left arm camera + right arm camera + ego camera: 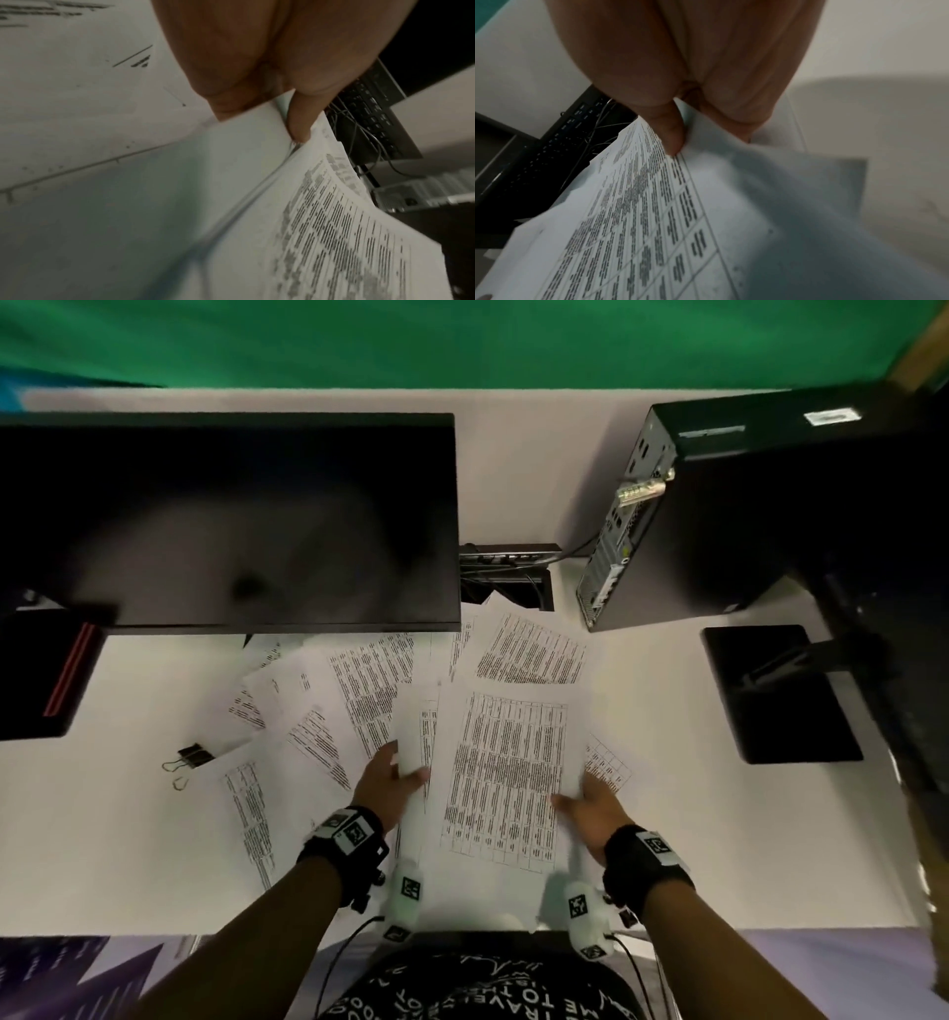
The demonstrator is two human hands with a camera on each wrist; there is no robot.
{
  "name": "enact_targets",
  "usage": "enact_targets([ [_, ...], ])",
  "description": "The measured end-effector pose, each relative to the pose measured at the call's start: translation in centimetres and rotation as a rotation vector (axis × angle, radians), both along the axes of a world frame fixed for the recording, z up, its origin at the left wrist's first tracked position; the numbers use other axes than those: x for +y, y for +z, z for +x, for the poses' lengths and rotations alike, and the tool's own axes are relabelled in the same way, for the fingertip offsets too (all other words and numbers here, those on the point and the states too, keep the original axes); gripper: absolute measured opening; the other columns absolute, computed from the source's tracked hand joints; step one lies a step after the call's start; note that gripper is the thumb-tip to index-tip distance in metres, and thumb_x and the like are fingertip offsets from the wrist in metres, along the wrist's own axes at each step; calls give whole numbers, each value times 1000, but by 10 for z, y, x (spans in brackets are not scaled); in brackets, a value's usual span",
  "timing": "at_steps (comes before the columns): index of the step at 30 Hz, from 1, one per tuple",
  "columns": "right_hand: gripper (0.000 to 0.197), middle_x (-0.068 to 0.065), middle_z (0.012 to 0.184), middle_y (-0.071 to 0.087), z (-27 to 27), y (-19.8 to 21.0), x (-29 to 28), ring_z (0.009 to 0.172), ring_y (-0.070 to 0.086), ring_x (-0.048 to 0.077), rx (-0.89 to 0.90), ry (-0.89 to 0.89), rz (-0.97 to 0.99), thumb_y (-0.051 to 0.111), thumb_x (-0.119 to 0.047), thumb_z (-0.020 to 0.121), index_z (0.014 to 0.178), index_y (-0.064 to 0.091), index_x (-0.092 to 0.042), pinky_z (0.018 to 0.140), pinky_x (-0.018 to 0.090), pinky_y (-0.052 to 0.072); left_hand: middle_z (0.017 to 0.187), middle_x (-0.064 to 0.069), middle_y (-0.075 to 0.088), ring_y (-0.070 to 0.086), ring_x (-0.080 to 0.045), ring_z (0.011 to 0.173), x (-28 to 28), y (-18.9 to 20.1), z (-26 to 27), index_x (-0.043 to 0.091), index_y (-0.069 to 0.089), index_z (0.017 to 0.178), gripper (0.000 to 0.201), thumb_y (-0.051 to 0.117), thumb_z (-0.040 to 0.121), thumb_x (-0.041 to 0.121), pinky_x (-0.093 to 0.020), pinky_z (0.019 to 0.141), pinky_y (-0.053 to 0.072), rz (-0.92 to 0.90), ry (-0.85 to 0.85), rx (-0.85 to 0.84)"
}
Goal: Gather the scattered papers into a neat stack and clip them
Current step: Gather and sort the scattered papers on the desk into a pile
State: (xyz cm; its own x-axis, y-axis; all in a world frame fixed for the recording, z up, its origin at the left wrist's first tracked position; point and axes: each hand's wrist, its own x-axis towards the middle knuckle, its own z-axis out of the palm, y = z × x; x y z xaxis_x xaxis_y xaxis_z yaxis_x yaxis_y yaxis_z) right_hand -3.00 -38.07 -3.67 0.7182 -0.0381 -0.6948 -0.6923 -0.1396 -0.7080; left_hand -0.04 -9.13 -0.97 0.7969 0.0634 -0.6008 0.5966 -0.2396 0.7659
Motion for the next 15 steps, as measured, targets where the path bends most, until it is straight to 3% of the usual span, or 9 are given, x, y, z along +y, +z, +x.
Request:
enact_targets([
  [2,30,7,121,68,-2,3,-1,115,63,31,12,-8,47,54,0,96,117,60,-20,107,54,45,112,4,62,61,-16,100,-2,3,0,41,35,127,58,68,88,15,-42,88,53,55,-14,-71],
  [3,31,8,120,68,-3,6,-2,114,63,31,15,-14,72,52,2,96,117,60,-19,107,54,45,121,0,60,59,-21,109,-3,2,0,44,31,130,60,64,90,13,-47,91,52,95,-20,-107],
  [5,34,7,121,68,-5,9,-4,114,62,29,18,-38,111,50,4,97,116,60,-21,107,50,44,129,-4,55,53,-28,122,-7,6,0,44,30,134,50,55,94,26,-46,97,47,123,-55,-141],
  [7,34,6,117,68,-6,12,-6,111,61,27,15,-77,141,50,6,97,113,61,-21,104,48,45,112,0,63,59,-22,108,-9,6,2,34,48,125,40,47,91,54,-32,90,45,217,-163,-125],
  [9,33,9,114,69,-6,13,-7,109,62,30,15,-109,171,50,7,96,115,62,-18,103,50,47,90,4,71,64,-22,89,-14,13,4,24,65,96,44,51,83,63,-31,82,46,241,-211,-66],
  [11,33,8,111,69,-6,16,-7,106,62,29,19,-124,174,51,8,95,116,61,-16,98,47,50,54,15,59,55,-13,62,-17,18,5,22,56,61,33,67,86,41,-26,65,40,221,-201,-40],
  [12,33,7,108,68,-7,17,-7,103,62,27,24,-133,167,51,8,95,116,61,-15,94,43,51,43,16,50,46,-10,54,-18,16,6,24,48,53,40,71,85,29,-24,58,34,223,-213,-43],
  [13,32,6,105,68,-7,18,-7,100,62,26,25,-135,156,51,7,95,117,60,-15,90,40,51,41,15,46,43,-9,51,-18,14,6,24,45,51,44,73,83,25,-23,54,31,224,-230,-46],
  [15,31,7,106,68,-9,17,-8,101,62,27,33,-147,128,51,6,96,119,60,-13,92,42,51,54,14,56,52,-8,55,-16,13,7,22,55,55,34,79,78,31,-20,50,35,242,-224,-58],
])
